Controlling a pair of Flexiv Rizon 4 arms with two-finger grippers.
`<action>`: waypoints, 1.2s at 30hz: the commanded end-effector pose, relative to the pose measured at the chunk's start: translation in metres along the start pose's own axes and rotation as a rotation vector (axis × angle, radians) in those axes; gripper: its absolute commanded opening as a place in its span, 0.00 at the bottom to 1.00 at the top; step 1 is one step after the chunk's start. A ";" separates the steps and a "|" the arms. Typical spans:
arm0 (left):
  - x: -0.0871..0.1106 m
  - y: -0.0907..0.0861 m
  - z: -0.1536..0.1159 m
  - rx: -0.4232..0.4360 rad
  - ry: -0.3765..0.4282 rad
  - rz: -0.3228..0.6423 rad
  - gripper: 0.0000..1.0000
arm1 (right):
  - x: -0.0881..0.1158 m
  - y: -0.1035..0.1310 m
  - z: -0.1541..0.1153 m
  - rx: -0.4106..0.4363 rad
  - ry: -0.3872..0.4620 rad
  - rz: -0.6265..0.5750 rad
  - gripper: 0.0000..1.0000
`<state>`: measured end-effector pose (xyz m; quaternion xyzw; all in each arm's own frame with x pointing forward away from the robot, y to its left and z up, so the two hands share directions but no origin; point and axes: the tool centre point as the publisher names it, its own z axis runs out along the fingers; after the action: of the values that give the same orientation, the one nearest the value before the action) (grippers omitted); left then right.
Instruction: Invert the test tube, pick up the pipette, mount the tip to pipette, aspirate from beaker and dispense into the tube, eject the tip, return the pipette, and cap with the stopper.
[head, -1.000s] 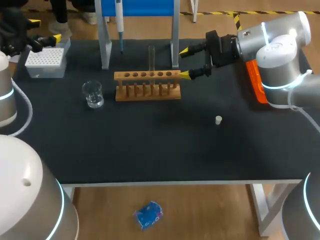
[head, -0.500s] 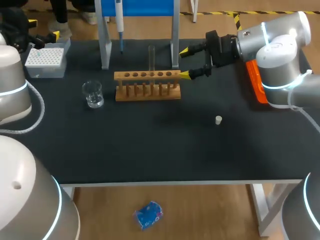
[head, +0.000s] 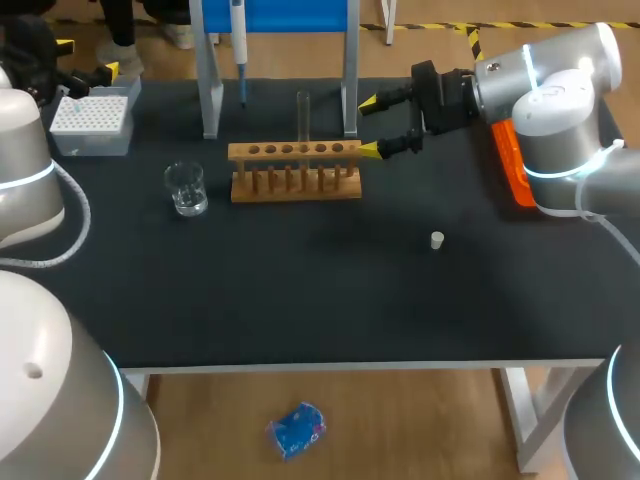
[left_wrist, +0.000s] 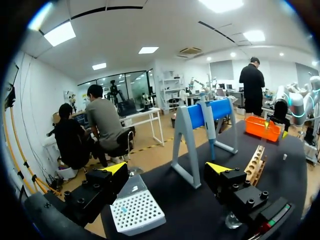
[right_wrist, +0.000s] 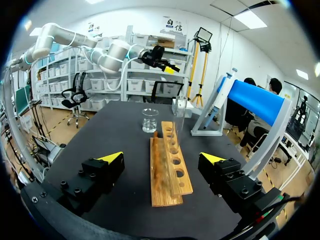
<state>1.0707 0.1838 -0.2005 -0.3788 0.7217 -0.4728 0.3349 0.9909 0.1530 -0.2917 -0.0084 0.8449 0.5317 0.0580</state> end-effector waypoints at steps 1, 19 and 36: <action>0.001 0.000 -0.001 0.001 -0.002 0.000 1.00 | 0.000 -0.001 0.000 -0.001 0.001 -0.001 1.00; -0.093 0.047 0.006 -0.047 -0.124 -0.010 1.00 | 0.000 -0.001 0.000 -0.001 0.001 -0.001 1.00; -0.116 0.076 0.041 -0.236 -0.293 -0.203 1.00 | 0.000 -0.001 0.000 -0.001 0.001 -0.001 1.00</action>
<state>1.1387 0.2953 -0.2707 -0.5285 0.6660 -0.3912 0.3524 0.9909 0.1530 -0.2917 -0.0085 0.8449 0.5318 0.0580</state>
